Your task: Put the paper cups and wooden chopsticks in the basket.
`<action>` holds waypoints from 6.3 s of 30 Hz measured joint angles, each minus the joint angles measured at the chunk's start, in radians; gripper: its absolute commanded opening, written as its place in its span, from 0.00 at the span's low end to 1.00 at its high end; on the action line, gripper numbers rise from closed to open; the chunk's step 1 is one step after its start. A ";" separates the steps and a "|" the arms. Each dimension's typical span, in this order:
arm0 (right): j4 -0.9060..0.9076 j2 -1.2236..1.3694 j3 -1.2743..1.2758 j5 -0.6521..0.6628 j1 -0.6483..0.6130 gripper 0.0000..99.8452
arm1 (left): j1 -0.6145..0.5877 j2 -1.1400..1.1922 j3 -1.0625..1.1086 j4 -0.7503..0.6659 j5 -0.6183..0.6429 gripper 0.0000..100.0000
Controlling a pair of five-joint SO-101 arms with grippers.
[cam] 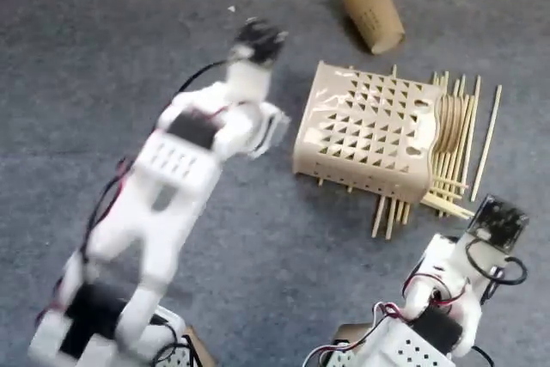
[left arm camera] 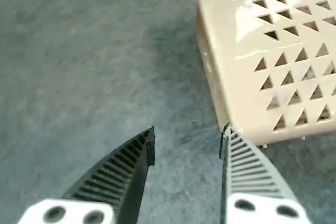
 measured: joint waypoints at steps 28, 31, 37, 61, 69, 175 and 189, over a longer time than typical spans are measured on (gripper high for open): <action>-0.031 0.005 0.014 0.018 -0.014 0.23 | -0.160 0.887 -0.813 0.310 -0.018 0.20; -0.031 0.005 0.014 0.018 -0.014 0.23 | -0.190 0.913 -0.813 0.311 -0.018 0.20; -0.031 0.005 0.014 0.018 -0.014 0.23 | -0.219 0.999 -0.795 0.324 -0.018 0.20; -0.081 0.014 -0.012 0.112 0.012 0.23 | -0.319 0.563 -0.580 0.457 0.167 0.21; -0.163 0.374 -0.393 0.121 0.072 0.23 | -0.506 0.204 -0.482 0.568 0.178 0.21; 0.795 2.102 -3.293 -0.180 -0.838 0.00 | -0.358 -0.482 0.698 -0.092 0.146 0.20; 0.802 1.916 -2.906 -0.186 -0.809 0.00 | -0.338 -0.482 0.701 -0.103 0.146 0.20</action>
